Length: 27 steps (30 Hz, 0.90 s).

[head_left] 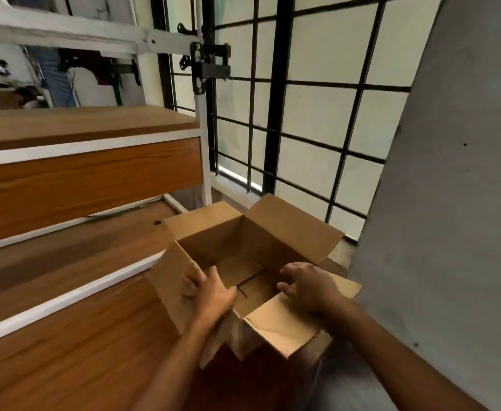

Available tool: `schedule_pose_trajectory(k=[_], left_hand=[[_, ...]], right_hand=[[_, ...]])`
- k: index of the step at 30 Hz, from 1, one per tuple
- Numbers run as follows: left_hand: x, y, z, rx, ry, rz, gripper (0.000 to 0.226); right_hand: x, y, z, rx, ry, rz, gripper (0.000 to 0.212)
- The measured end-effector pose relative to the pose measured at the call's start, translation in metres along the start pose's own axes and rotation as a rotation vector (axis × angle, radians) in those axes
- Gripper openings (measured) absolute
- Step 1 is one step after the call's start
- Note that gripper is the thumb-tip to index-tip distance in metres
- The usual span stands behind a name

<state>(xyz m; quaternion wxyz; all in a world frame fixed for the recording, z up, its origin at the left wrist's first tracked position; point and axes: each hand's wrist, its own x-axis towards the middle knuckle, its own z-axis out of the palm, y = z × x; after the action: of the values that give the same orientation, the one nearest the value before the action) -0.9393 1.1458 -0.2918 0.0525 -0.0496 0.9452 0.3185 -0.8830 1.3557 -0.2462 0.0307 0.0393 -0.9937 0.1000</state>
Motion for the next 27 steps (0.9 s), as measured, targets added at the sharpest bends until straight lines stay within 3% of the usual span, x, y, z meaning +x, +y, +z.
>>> schedule_pose_trajectory(k=[2,6,10,12,14,16,24,27], left_hand=[[0.004,0.000,0.012,-0.114,0.020,-0.046,0.082],[0.012,-0.006,0.019,-0.527,0.187,-0.141,0.090],[0.006,-0.010,0.028,-0.800,0.336,-0.167,0.087],[0.008,-0.011,0.035,-0.946,0.305,-0.331,0.074],[0.006,-0.011,0.036,-1.110,0.094,-0.537,0.050],[-0.001,-0.011,0.029,-1.152,-0.093,-0.582,0.035],[-0.060,-0.020,0.025,-1.362,0.074,-0.614,0.020],[-0.092,-0.037,0.012,-1.426,0.179,-0.660,0.037]], right_hand=[[0.011,0.006,0.032,-0.025,0.025,-0.046,0.041],[0.013,0.013,0.089,0.060,0.523,-0.102,0.045],[0.020,0.010,0.100,0.131,0.696,-0.057,0.042],[0.023,0.013,0.099,0.145,0.680,-0.063,0.041],[0.023,0.015,0.104,0.136,0.670,-0.090,0.041],[0.023,0.014,0.105,0.132,0.656,-0.086,0.040],[0.004,0.011,0.098,0.258,0.553,-0.229,0.041],[-0.010,-0.008,0.099,0.321,0.522,-0.305,0.043]])
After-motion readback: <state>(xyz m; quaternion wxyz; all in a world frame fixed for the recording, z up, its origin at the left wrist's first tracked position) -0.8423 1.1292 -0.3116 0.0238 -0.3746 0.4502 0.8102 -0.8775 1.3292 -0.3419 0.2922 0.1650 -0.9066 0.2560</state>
